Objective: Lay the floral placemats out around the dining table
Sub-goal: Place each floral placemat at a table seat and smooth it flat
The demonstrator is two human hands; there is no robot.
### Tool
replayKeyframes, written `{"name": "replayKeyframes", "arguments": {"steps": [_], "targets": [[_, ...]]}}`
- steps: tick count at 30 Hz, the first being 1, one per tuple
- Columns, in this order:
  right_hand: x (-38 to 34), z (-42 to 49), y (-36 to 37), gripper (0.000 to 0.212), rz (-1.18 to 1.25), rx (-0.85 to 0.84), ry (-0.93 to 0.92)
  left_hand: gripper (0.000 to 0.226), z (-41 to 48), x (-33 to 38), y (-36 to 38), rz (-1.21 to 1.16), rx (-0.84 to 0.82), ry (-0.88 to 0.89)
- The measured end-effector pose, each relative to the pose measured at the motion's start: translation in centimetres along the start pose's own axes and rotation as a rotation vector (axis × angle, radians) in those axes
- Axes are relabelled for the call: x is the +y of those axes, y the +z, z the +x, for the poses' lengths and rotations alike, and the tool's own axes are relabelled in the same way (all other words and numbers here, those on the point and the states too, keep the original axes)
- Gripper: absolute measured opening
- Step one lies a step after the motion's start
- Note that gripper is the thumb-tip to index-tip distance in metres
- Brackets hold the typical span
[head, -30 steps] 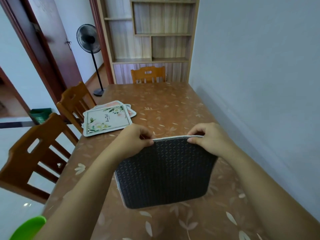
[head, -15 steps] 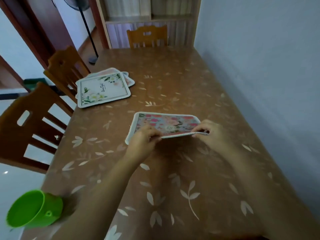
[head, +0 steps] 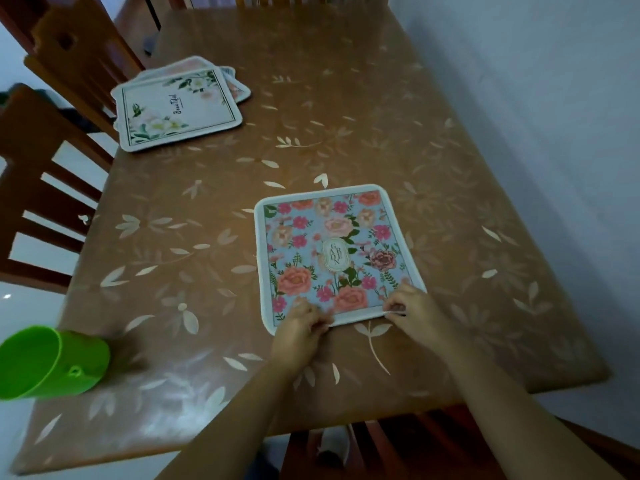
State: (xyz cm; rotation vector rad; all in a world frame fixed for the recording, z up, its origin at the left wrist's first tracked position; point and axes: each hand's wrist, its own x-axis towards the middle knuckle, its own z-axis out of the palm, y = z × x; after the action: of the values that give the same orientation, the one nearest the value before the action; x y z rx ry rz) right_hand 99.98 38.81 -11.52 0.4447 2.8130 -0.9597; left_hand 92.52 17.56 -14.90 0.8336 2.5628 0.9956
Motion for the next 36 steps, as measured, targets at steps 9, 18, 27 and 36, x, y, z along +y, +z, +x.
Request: {"name": "replayKeyframes", "arguments": {"steps": [9,18,27,36], "targets": [[1.1,-2.1,0.7,0.007,-0.031,-0.054,0.016,0.023,-1.9,-0.4,0.5,0.125,0.029,-0.020],[2.4,-4.1,0.9,0.009,-0.023,-0.094,0.039,0.010,-4.5,-1.3,0.4,0.129,0.023,-0.062],[3.5,-4.9,1.2,0.009,-0.140,-0.022,-0.036,0.013,-4.0,-1.7,-0.1,0.133,0.027,-0.105],[4.0,-5.3,1.2,0.012,-0.120,-0.066,-0.021,0.008,-5.3,-1.6,0.0,0.173,-0.006,-0.068]]}}
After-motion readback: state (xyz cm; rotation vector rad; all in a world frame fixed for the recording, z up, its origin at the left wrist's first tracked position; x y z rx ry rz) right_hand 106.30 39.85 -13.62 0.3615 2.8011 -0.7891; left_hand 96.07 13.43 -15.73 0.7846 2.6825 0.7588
